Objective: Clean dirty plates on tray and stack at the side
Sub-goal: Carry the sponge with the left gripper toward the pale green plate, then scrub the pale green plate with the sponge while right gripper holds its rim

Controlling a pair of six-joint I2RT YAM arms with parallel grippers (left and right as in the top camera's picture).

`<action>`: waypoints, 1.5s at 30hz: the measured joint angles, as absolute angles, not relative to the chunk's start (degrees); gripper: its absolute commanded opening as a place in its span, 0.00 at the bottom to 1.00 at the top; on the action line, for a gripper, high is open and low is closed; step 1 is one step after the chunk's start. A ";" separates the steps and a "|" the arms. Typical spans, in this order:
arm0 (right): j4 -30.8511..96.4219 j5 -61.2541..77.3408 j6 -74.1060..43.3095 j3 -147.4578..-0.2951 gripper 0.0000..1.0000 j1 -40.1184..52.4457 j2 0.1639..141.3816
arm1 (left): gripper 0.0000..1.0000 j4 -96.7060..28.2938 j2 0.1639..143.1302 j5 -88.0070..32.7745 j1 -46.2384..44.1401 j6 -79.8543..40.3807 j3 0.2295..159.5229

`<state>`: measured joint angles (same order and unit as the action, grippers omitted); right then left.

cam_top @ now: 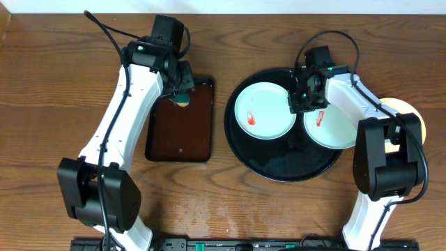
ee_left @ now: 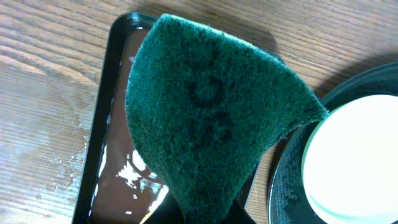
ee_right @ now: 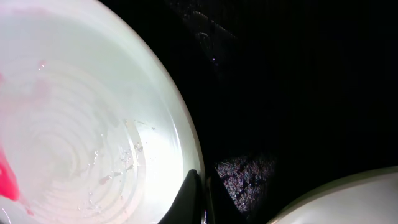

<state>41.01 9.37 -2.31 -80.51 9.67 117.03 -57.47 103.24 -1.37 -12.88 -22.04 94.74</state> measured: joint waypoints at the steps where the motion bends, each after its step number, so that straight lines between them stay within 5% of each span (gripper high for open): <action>1: 41.01 9.37 -2.31 -80.51 0.01 9.67 117.03 | 0.07 -57.25 103.24 -1.37 -12.99 -22.04 94.65; 20: 41.06 9.37 -2.31 -80.51 0.01 9.67 117.01 | 0.07 -35.66 106.48 -1.45 -27.94 -22.09 90.91; 29: 41.06 9.37 -2.31 -80.51 0.01 9.67 117.01 | 0.07 -43.57 115.20 -6.07 -31.29 -22.09 97.01; 45: 41.08 9.37 -2.31 -80.51 0.01 9.67 117.01 | 0.07 -40.07 124.42 -5.67 -33.45 -20.71 101.30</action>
